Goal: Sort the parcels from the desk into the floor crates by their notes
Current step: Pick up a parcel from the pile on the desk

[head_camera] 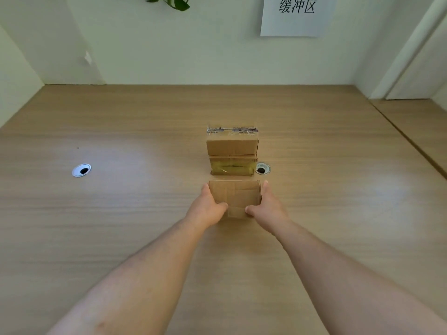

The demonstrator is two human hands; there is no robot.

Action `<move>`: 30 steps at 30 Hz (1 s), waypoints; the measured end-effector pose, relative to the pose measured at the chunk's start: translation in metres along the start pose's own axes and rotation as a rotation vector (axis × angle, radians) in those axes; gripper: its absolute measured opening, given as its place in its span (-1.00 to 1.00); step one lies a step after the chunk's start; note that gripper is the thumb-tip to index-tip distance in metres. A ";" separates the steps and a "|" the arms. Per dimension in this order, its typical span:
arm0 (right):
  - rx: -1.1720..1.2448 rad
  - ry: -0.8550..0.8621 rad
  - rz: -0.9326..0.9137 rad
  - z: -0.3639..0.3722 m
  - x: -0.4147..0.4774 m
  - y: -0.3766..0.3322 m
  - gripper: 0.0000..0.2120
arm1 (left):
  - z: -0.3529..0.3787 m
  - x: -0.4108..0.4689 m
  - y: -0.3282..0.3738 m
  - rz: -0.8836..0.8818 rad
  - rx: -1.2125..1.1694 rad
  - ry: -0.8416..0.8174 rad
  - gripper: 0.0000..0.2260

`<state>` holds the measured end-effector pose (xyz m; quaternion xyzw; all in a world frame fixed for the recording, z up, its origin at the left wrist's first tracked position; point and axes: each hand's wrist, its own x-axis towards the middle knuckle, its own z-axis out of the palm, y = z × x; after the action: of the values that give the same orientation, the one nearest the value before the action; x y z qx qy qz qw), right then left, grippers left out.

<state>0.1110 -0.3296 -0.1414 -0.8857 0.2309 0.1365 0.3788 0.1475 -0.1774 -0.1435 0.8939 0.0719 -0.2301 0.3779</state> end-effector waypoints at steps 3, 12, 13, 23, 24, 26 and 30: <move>0.038 0.008 -0.025 0.000 -0.023 -0.005 -0.24 | -0.011 -0.021 -0.008 -0.013 -0.128 0.033 -0.45; 0.024 0.059 -0.062 0.020 -0.086 -0.020 -0.42 | -0.046 -0.068 -0.049 -0.037 -0.258 0.119 -0.71; 0.021 0.056 -0.064 0.023 -0.091 -0.022 -0.45 | -0.049 -0.072 -0.055 -0.049 -0.261 0.115 -0.71; -0.053 -0.140 -0.241 0.051 -0.130 -0.045 -0.36 | -0.078 -0.142 -0.102 -0.015 -0.255 0.112 -0.36; -0.063 -0.161 -0.269 0.054 -0.133 -0.049 -0.39 | -0.082 -0.150 -0.107 -0.028 -0.264 0.131 -0.38; -0.101 -0.212 -0.317 0.060 -0.139 -0.056 -0.44 | -0.087 -0.168 -0.116 -0.063 -0.273 0.175 -0.44; -0.129 -0.298 -0.391 0.076 -0.158 -0.065 -0.51 | -0.090 -0.201 -0.136 -0.122 -0.275 0.277 -0.52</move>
<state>0.0039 -0.1859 -0.0877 -0.9061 -0.0124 0.2040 0.3704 -0.0394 -0.0091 -0.0826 0.8510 0.2080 -0.1157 0.4681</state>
